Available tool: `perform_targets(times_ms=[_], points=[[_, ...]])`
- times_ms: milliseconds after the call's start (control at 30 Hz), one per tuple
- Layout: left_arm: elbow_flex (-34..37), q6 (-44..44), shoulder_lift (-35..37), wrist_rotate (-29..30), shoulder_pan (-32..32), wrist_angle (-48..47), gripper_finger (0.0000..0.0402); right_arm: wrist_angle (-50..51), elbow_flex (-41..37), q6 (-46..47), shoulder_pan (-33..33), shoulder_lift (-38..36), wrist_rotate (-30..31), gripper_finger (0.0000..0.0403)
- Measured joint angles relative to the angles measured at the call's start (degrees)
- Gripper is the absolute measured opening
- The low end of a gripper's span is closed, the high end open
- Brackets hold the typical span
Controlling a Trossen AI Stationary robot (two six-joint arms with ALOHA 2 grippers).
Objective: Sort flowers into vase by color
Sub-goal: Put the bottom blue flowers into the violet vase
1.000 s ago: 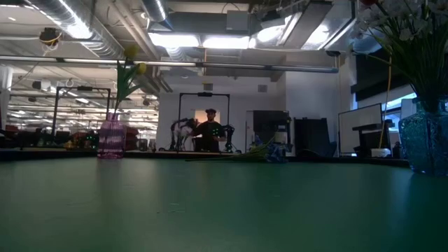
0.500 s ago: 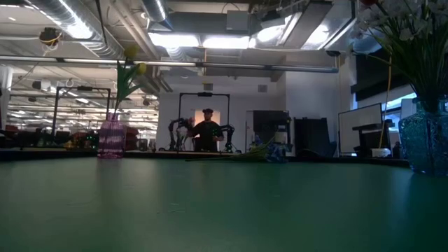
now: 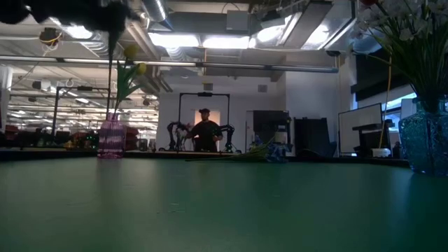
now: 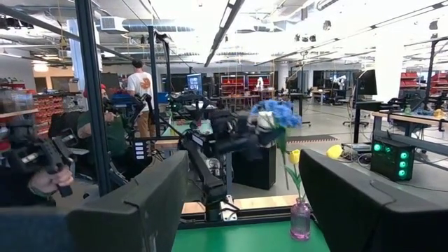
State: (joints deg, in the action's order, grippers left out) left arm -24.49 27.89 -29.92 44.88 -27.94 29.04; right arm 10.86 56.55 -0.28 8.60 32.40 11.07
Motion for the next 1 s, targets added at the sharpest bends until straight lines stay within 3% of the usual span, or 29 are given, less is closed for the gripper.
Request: perform_targets(times_ms=[167,300,400,667,1000], points=[[0.16,-5.79,-8.00,-5.33,-10.10,2.09,0.0006,0.00,0.00,0.00,0.00,-0.01,0.04,0.0273],[0.18,-9.47,-12.00,-10.27,-15.40,6.21,0.0006,0.00,0.00,-0.01,0.00,0.00,0.08,0.0273],[0.18,-9.95,-14.94,-10.64,-18.27,6.78,0.0007,0.00,0.00,0.00,0.00,0.00,0.14,0.0273],[0.20,-8.04,-15.82,-8.52,-17.42,7.46,0.0008,0.01,0.00,-0.01,0.00,0.00,0.34,0.0273],[0.18,-12.54,-15.82,-7.27,-15.98,-4.92,0.0010,0.02,0.00,-0.02,0.00,0.00,0.30,0.0273]])
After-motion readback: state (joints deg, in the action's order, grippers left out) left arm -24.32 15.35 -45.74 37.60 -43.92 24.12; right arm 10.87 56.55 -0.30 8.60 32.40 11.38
